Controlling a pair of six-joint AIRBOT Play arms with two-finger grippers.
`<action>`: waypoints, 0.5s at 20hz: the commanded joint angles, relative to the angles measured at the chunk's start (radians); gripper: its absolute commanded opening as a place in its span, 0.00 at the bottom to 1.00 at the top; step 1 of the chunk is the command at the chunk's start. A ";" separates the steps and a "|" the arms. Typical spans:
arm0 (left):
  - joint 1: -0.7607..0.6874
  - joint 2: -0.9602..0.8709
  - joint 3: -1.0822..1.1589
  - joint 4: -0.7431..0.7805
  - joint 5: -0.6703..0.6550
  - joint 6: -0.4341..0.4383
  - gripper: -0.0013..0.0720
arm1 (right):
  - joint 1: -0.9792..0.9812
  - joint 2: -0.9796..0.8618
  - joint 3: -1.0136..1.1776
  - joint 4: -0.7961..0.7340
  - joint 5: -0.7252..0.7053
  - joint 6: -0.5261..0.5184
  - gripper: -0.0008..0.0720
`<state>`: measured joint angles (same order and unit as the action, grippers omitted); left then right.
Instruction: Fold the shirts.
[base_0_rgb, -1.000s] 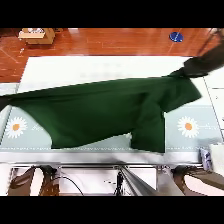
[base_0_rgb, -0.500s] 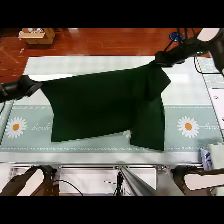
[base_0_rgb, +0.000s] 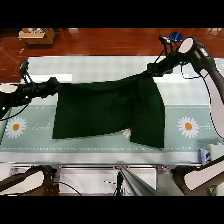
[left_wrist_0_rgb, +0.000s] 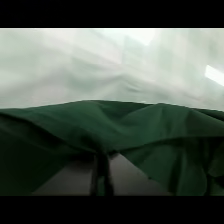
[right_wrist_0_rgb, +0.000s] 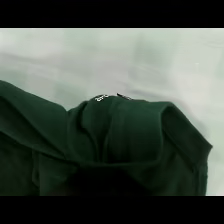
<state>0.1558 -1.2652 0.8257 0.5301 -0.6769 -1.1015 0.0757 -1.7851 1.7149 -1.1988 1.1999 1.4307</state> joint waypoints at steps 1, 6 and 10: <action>0.038 -0.023 0.050 -0.030 -0.042 0.006 0.49 | -0.019 0.001 0.031 -0.008 0.020 -0.030 0.53; 0.323 -0.023 0.231 -0.019 -0.502 0.008 0.75 | -0.106 0.093 0.129 -0.196 0.216 -0.084 0.61; 0.541 -0.012 0.193 0.089 -0.899 0.029 0.61 | -0.225 0.153 0.093 -0.256 0.300 -0.072 0.60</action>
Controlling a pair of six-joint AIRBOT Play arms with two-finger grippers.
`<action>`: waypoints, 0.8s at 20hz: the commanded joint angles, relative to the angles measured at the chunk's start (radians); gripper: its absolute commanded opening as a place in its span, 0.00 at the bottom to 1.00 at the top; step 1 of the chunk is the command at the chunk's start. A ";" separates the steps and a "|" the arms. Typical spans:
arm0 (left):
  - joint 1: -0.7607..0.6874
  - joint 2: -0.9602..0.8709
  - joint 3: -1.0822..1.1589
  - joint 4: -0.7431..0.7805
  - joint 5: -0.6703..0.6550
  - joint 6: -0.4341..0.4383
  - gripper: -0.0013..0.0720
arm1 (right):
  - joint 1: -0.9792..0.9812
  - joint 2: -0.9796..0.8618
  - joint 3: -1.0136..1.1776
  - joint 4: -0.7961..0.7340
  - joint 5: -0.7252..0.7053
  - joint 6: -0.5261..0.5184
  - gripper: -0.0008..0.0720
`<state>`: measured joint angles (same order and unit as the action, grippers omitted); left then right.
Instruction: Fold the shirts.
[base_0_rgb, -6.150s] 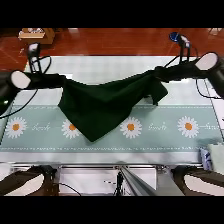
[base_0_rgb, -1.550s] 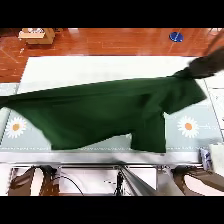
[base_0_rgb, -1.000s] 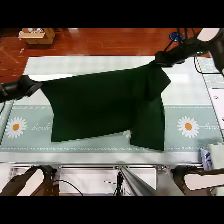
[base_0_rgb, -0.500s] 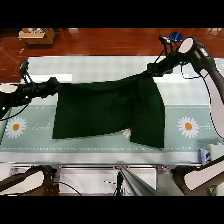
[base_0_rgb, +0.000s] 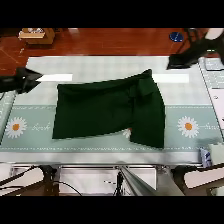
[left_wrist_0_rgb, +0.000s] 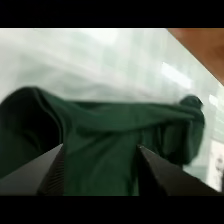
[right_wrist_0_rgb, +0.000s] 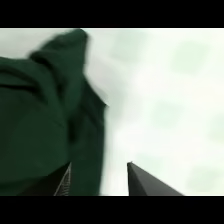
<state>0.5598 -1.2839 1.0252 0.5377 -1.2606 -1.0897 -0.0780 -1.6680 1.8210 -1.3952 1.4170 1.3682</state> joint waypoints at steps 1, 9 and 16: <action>0.168 0.026 -0.057 0.150 -0.346 0.021 0.61 | -0.108 0.037 -0.047 -0.020 0.092 -0.013 0.60; 0.249 0.153 -0.513 0.431 -0.299 -0.007 0.68 | -0.341 0.127 -0.548 0.339 0.060 -0.154 0.60; 0.229 0.152 -0.517 0.529 -0.225 -0.011 0.68 | -0.406 0.177 -0.687 0.339 -0.039 -0.189 0.58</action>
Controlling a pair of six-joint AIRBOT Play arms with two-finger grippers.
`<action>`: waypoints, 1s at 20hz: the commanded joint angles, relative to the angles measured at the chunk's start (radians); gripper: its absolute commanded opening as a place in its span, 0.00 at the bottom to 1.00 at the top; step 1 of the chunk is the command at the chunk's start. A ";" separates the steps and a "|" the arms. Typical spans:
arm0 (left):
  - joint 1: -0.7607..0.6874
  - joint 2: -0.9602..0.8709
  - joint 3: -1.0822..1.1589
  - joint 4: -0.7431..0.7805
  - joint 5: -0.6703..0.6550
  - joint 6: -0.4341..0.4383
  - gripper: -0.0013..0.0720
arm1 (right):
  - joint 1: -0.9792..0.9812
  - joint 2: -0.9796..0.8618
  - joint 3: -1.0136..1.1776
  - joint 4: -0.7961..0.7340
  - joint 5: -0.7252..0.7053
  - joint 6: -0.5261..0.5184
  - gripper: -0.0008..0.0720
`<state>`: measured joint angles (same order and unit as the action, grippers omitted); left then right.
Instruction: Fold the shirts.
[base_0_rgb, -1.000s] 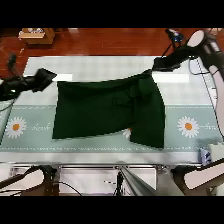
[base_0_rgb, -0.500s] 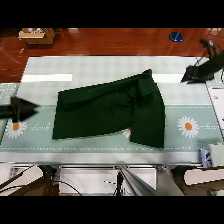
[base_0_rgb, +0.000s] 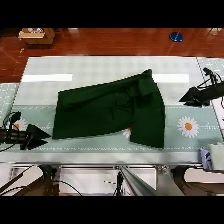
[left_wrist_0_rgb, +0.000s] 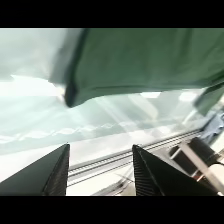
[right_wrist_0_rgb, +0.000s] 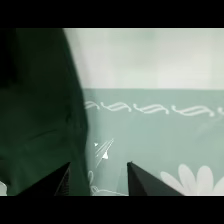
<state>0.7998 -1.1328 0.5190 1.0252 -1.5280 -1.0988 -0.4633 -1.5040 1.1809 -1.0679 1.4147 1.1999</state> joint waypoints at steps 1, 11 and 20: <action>-0.029 0.001 -0.011 0.037 0.079 -0.003 0.68 | -0.020 0.013 -0.047 0.015 -0.039 -0.024 0.58; -0.325 -0.146 -0.012 -0.050 0.310 -0.050 0.68 | -0.020 0.013 -0.047 0.124 0.000 -0.024 0.58; -0.336 -0.220 -0.012 -0.056 0.308 -0.050 0.05 | -0.030 0.105 -0.047 -0.008 -0.063 0.026 0.58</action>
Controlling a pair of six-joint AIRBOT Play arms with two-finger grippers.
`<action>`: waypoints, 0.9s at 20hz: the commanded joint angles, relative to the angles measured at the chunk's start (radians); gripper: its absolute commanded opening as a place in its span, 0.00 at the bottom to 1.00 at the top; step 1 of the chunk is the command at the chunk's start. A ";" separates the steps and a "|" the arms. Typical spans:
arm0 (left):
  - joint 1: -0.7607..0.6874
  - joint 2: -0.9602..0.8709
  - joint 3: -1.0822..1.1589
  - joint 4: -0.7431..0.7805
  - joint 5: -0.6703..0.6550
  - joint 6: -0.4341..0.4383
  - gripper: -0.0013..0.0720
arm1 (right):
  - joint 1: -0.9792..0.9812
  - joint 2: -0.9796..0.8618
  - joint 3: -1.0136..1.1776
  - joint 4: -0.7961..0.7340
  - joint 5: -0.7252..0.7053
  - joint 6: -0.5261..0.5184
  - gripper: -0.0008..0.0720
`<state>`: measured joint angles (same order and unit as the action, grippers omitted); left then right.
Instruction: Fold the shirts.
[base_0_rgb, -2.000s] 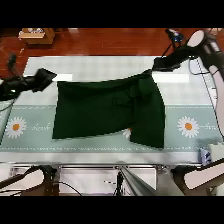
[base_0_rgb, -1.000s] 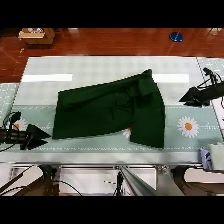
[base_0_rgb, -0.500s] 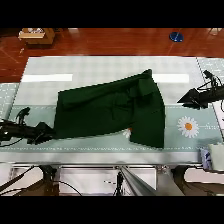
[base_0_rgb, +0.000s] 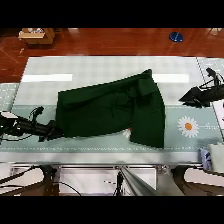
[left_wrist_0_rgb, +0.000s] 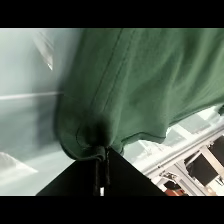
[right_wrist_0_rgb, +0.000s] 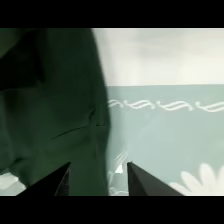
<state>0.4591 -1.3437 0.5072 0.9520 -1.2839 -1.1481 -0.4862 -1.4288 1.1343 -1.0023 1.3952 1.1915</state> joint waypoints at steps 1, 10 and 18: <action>0.010 -0.005 0.000 0.016 0.060 0.003 0.05 | -0.019 0.029 -0.002 -0.068 -0.041 0.039 0.58; 0.010 0.048 0.029 0.016 0.060 0.002 0.05 | -0.034 0.028 -0.218 0.142 -0.175 -0.008 0.65; 0.010 0.048 0.029 0.016 0.049 0.002 0.05 | 0.116 -0.056 -0.297 0.251 -0.295 -0.055 0.64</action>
<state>0.4686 -1.2968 0.5350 0.9691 -1.2537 -1.1458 -0.4294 -1.4517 0.8528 -0.8043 1.1488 1.1580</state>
